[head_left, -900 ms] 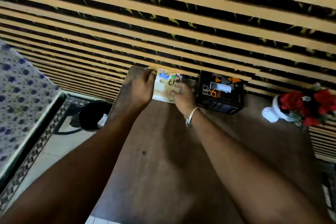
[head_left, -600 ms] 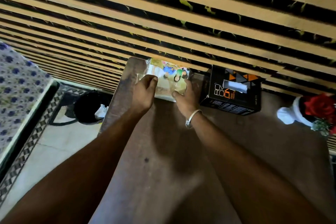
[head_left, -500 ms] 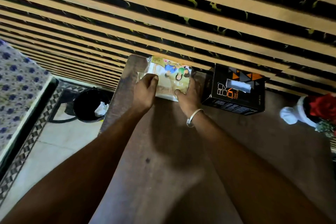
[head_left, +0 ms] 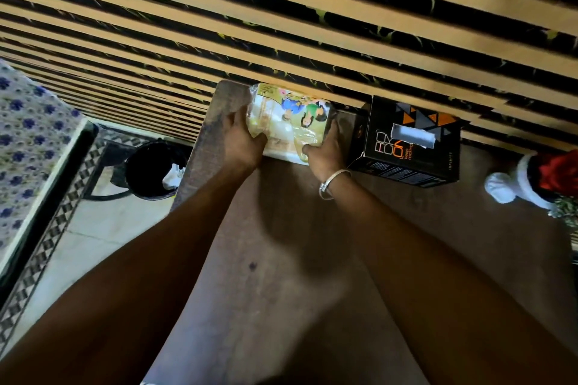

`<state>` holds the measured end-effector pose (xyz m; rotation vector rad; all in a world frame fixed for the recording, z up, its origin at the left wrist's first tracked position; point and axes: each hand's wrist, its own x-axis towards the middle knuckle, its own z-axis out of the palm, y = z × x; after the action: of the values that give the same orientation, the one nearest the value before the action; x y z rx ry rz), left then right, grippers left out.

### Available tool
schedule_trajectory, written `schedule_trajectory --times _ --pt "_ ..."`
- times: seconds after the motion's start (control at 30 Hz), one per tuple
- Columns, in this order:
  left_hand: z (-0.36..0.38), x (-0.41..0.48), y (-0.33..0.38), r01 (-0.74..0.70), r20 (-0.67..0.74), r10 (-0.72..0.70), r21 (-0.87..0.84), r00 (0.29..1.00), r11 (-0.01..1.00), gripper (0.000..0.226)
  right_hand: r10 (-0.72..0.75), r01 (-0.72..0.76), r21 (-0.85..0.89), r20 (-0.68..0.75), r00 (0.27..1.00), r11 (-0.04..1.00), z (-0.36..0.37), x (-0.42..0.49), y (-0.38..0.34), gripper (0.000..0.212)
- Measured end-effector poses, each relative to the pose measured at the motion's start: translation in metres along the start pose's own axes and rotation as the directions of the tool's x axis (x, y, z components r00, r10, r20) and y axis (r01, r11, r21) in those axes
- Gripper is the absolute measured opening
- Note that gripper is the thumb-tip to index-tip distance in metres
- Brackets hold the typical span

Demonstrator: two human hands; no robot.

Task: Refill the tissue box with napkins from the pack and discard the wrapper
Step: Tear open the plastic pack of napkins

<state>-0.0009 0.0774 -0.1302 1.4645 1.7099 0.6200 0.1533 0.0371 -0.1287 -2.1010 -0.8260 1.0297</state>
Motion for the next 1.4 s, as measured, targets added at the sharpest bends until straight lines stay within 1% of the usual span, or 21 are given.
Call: schedule_trajectory --times 0.1,0.13,0.2,0.27,0.37,0.5,0.57,0.63,0.77,0.9,0.93,0.97,1.0,1.07,1.1,1.13,1.17,1.23,1.27,1.33,1.4 --pt "0.002 0.002 -0.001 0.082 0.045 -0.078 -0.107 0.996 0.991 0.079 0.010 -0.010 -0.027 -0.001 1.000 1.000 0.003 0.006 0.003 0.108" --pt "0.001 0.004 -0.004 0.114 0.050 -0.109 -0.134 0.993 0.984 0.078 0.009 -0.009 -0.040 -0.006 1.000 0.999 0.004 0.008 0.006 0.108" --pt "-0.004 0.003 -0.004 0.157 0.070 -0.147 -0.157 0.987 0.975 0.066 -0.004 0.004 -0.044 -0.001 1.000 0.999 0.006 0.009 0.013 0.099" --pt "-0.011 -0.001 -0.008 0.162 0.096 -0.147 -0.172 0.984 0.972 0.054 -0.044 0.044 -0.036 0.002 0.999 0.998 0.004 0.000 0.013 0.093" --pt "-0.029 -0.025 -0.012 0.149 0.109 -0.128 -0.215 0.986 0.965 0.051 -0.088 0.088 0.018 0.025 0.996 0.996 0.003 -0.024 0.023 0.082" --pt "-0.053 -0.079 -0.013 0.087 0.061 -0.073 -0.283 0.996 0.955 0.041 -0.120 0.113 0.122 0.050 0.991 0.986 0.007 -0.072 0.045 0.088" --pt "-0.062 -0.108 -0.021 0.061 0.011 -0.061 -0.243 0.998 0.968 0.040 -0.121 0.112 0.124 0.068 0.990 0.986 0.006 -0.104 0.050 0.090" --pt "-0.067 -0.131 -0.036 0.073 -0.007 -0.076 -0.206 0.997 0.976 0.043 -0.112 0.102 0.111 0.087 0.990 0.989 0.006 -0.135 0.058 0.090" --pt "-0.066 -0.161 -0.068 0.116 0.031 -0.112 -0.161 0.993 0.980 0.048 -0.093 0.088 0.065 0.088 0.992 0.994 0.011 -0.179 0.086 0.091" --pt "-0.060 -0.167 -0.081 0.132 0.047 -0.127 -0.114 0.991 0.985 0.050 -0.071 0.074 -0.017 0.111 0.991 0.997 0.010 -0.192 0.097 0.091" --pt "-0.059 -0.167 -0.082 0.126 0.038 -0.123 -0.085 0.992 0.988 0.051 -0.073 0.077 -0.030 0.111 0.991 0.997 0.009 -0.192 0.098 0.093" --pt "-0.058 -0.165 -0.081 0.108 0.019 -0.107 -0.015 0.994 0.994 0.053 -0.080 0.084 -0.042 0.101 0.992 0.996 0.008 -0.190 0.099 0.099" --pt "-0.058 -0.166 -0.080 0.065 -0.013 -0.064 0.102 0.998 0.993 0.056 -0.100 0.106 -0.083 0.074 0.992 0.991 0.007 -0.188 0.099 0.105" --pt "-0.058 -0.170 -0.076 -0.049 -0.063 0.076 0.360 0.995 0.932 0.064 -0.199 0.194 -0.255 0.004 0.980 0.947 0.003 -0.187 0.098 0.110" --pt "-0.057 -0.173 -0.074 -0.116 -0.042 0.148 0.436 0.988 0.892 0.067 -0.278 0.258 -0.352 -0.005 0.961 0.900 0.000 -0.186 0.096 0.107" --pt "-0.054 -0.175 -0.071 -0.174 0.014 0.191 0.480 0.981 0.860 0.067 -0.358 0.330 -0.446 0.024 0.934 0.832 -0.003 -0.185 0.094 0.100" --pt "-0.051 -0.177 -0.068 -0.218 0.089 0.201 0.506 0.976 0.834 0.068 -0.424 0.406 -0.526 0.093 0.901 0.747 -0.006 -0.185 0.092 0.089" --pt "-0.043 -0.179 -0.063 -0.242 0.232 0.129 0.572 0.964 0.783 0.073 -0.430 0.504 -0.611 0.279 0.859 0.611 -0.007 -0.181 0.089 0.071" --pt "-0.040 -0.177 -0.059 -0.240 0.270 0.086 0.611 0.959 0.754 0.073 -0.396 0.521 -0.622 0.343 0.852 0.584 -0.007 -0.179 0.086 0.066" --pt "-0.037 -0.171 -0.052 -0.229 0.292 0.035 0.664 0.956 0.712 0.069 -0.368 0.543 -0.620 0.398 0.840 0.567 -0.005 -0.174 0.080 0.060" --pt "-0.035 -0.163 -0.043 -0.221 0.295 0.013 0.685 0.955 0.694 0.062 -0.376 0.573 -0.635 0.432 0.820 0.519 -0.005 -0.170 0.075 0.058"
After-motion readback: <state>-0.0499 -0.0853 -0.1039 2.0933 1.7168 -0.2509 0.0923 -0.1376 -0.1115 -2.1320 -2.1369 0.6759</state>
